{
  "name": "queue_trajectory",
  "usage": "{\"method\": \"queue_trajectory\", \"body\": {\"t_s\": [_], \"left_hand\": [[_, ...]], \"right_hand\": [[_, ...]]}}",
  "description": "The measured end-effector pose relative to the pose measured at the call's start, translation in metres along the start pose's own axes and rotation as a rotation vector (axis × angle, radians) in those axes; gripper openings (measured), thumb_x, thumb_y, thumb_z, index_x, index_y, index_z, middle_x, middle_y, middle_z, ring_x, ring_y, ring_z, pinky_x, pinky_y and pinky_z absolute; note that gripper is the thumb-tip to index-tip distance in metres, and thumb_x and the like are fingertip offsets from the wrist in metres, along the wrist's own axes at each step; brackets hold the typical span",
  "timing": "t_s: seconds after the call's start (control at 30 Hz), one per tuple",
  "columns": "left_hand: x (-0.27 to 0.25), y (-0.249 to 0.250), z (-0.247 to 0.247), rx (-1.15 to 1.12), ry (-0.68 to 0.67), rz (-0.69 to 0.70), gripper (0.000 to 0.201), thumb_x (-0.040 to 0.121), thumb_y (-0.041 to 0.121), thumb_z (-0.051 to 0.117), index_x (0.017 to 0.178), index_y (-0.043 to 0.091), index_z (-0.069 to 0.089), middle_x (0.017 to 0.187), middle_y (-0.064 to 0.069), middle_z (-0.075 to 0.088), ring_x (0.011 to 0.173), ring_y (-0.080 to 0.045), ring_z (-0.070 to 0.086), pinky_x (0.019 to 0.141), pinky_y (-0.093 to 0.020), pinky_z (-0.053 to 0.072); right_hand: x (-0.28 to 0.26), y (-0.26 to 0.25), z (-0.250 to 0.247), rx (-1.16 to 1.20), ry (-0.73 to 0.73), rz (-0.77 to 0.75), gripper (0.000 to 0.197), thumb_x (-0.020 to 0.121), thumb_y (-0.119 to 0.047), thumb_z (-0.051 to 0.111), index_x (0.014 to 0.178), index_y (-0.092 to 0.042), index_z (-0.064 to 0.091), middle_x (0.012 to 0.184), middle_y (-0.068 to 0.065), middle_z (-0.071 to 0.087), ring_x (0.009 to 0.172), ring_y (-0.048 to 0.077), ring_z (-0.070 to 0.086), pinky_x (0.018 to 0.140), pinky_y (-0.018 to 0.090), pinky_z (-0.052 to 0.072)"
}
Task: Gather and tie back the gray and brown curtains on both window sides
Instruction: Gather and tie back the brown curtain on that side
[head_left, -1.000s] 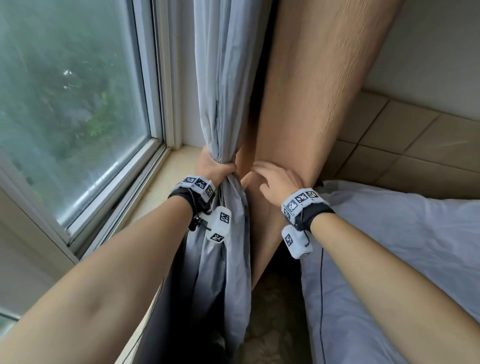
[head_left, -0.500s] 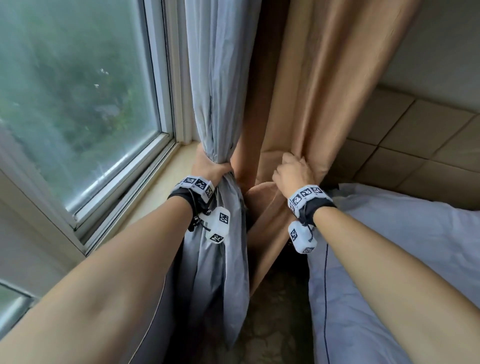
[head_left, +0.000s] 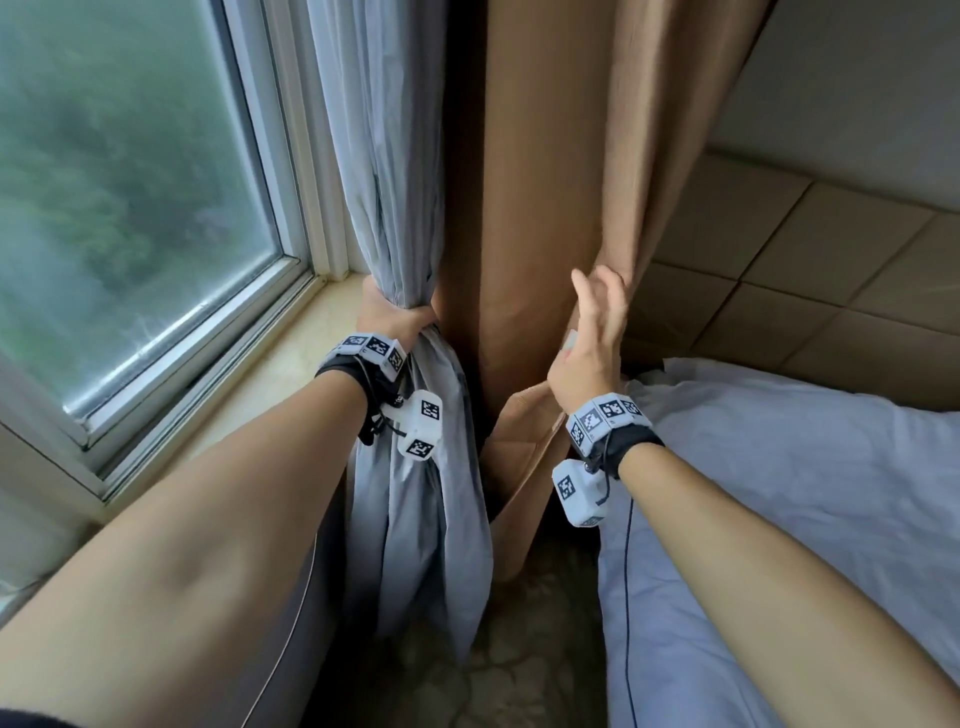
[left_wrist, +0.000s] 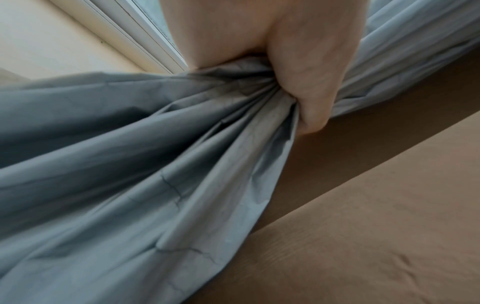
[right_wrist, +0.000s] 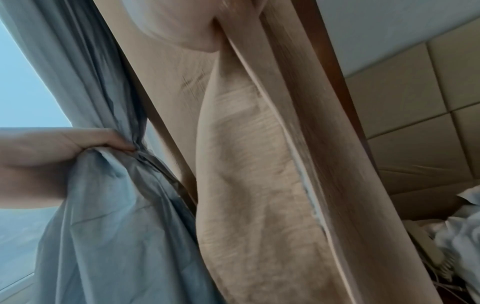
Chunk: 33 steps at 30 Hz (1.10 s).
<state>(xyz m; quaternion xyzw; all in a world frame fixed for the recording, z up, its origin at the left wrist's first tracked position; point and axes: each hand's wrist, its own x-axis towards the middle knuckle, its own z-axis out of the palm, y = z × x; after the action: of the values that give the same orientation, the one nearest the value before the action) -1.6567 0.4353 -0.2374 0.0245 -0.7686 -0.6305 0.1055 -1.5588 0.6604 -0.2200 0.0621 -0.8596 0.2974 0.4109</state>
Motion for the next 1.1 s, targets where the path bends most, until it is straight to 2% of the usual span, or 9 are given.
{"method": "queue_trajectory", "body": {"t_s": [0.17,0.3,0.43,0.63,0.77,0.9,0.93,1.03,1.1], "left_hand": [[-0.003,0.003,0.014,-0.001,0.001,0.011,0.066,0.056,0.019,0.079,0.116,0.011,0.054,0.097,-0.003,0.067,0.082,-0.013,0.067,0.06,-0.019,0.054],[-0.004,0.005,0.02,0.003,0.022,0.032,0.063,0.057,0.017,0.079,0.115,0.012,0.055,0.099,-0.003,0.067,0.083,-0.01,0.065,0.06,-0.016,0.051],[-0.01,0.009,0.021,-0.016,-0.006,0.079,0.05,0.059,0.007,0.08,0.099,0.022,0.055,0.095,-0.006,0.068,0.084,-0.02,0.067,0.069,-0.033,0.059],[-0.01,-0.001,0.016,0.012,-0.061,0.044,0.073,0.06,0.012,0.08,0.126,0.013,0.047,0.106,-0.002,0.065,0.09,-0.007,0.064,0.061,-0.009,0.048],[-0.014,0.0,0.011,0.026,-0.061,0.054,0.07,0.058,0.015,0.077,0.122,0.012,0.051,0.102,-0.001,0.066,0.087,-0.007,0.064,0.061,-0.01,0.046],[-0.018,0.001,0.01,0.008,-0.053,0.09,0.058,0.061,0.004,0.079,0.11,0.019,0.052,0.093,0.005,0.064,0.082,0.0,0.061,0.063,-0.01,0.045],[-0.019,0.001,0.01,0.001,-0.056,0.098,0.059,0.061,0.002,0.079,0.11,0.02,0.052,0.094,0.005,0.065,0.083,-0.001,0.061,0.065,-0.012,0.046],[-0.02,-0.002,0.012,-0.011,-0.078,0.097,0.069,0.057,0.01,0.08,0.119,0.016,0.052,0.105,0.0,0.066,0.093,-0.01,0.064,0.076,-0.02,0.05],[-0.02,-0.004,0.013,-0.024,-0.09,0.083,0.075,0.056,0.014,0.08,0.125,0.014,0.051,0.109,0.0,0.067,0.098,-0.013,0.064,0.078,-0.021,0.05]], "right_hand": [[0.014,0.001,-0.005,0.1,0.103,-0.038,0.091,0.065,0.029,0.039,0.145,-0.014,0.037,0.154,0.013,0.019,0.147,0.02,0.024,0.111,0.042,0.04],[0.026,0.0,-0.007,0.259,0.165,0.231,0.086,0.067,0.02,0.056,0.142,-0.018,0.042,0.151,0.002,0.03,0.132,0.02,0.046,0.099,0.028,0.051],[0.027,-0.001,-0.003,0.039,-0.238,0.488,0.023,0.086,-0.004,0.055,0.108,-0.003,0.064,0.104,0.018,0.068,0.097,0.037,0.066,0.078,0.034,0.054],[0.041,-0.019,-0.002,0.067,-0.629,0.657,0.02,0.084,-0.001,0.053,0.101,0.004,0.061,0.091,0.014,0.064,0.076,0.027,0.063,0.073,0.033,0.055],[0.039,-0.018,0.006,0.157,-0.653,0.864,0.011,0.076,-0.006,0.066,0.069,-0.005,0.058,0.064,0.007,0.06,0.057,0.022,0.059,0.058,0.028,0.051],[0.022,-0.018,0.014,0.165,-0.603,0.89,0.015,0.082,-0.003,0.066,0.071,-0.006,0.055,0.067,0.007,0.059,0.054,0.017,0.057,0.033,0.01,0.036],[0.02,-0.022,0.015,0.151,-0.611,0.848,0.005,0.083,-0.002,0.064,0.083,-0.004,0.06,0.078,0.01,0.062,0.064,0.022,0.063,0.037,0.009,0.038],[0.017,-0.027,0.021,0.174,-0.63,0.611,0.059,0.085,0.001,0.057,0.14,-0.012,0.043,0.127,0.013,0.059,0.116,0.029,0.058,0.086,0.015,0.043],[0.017,-0.036,0.024,0.185,-0.612,0.493,0.07,0.086,0.0,0.053,0.149,-0.018,0.029,0.142,0.012,0.048,0.129,0.028,0.048,0.107,0.029,0.039]]}}
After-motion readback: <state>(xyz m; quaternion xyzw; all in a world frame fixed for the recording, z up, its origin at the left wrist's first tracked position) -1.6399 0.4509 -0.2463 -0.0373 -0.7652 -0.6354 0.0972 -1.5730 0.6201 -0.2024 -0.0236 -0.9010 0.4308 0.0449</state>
